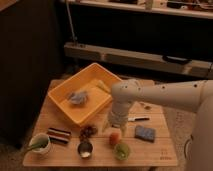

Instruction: Place apple in plastic cup

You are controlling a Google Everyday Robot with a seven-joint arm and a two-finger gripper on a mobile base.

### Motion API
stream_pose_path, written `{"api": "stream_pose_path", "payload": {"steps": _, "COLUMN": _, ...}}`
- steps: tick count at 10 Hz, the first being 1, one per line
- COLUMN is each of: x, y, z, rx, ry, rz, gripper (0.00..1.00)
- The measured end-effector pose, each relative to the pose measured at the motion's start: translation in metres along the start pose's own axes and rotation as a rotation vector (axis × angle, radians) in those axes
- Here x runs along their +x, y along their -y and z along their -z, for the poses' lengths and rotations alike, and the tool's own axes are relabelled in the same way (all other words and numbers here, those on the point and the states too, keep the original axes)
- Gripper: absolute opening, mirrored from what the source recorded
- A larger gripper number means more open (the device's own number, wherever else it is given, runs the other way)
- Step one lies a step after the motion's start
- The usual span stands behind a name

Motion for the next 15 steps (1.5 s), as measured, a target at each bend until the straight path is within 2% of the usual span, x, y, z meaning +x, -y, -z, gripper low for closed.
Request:
{"api": "stream_pose_path", "payload": {"steps": 1, "x": 0.01, "y": 0.011, "z": 0.001, "rx": 0.005, "ry": -0.003, "rz": -0.01, "gripper": 0.65}}
{"api": "stream_pose_path", "payload": {"steps": 3, "x": 0.017, "y": 0.017, "z": -0.002, "rx": 0.004, "ry": 0.006, "rz": 0.014, "gripper": 0.65}}
{"api": "stream_pose_path", "payload": {"steps": 5, "x": 0.012, "y": 0.01, "z": -0.006, "rx": 0.008, "ry": 0.038, "rz": 0.062, "gripper": 0.65}}
{"api": "stream_pose_path", "payload": {"steps": 9, "x": -0.002, "y": 0.005, "z": -0.006, "rx": 0.064, "ry": 0.074, "rz": 0.148, "gripper": 0.65}}
{"api": "stream_pose_path", "payload": {"steps": 12, "x": -0.006, "y": 0.009, "z": -0.012, "rx": 0.066, "ry": 0.069, "rz": 0.177, "gripper": 0.65}}
{"api": "stream_pose_path", "payload": {"steps": 15, "x": -0.017, "y": 0.004, "z": -0.034, "rx": 0.055, "ry": 0.048, "rz": 0.201, "gripper": 0.65}}
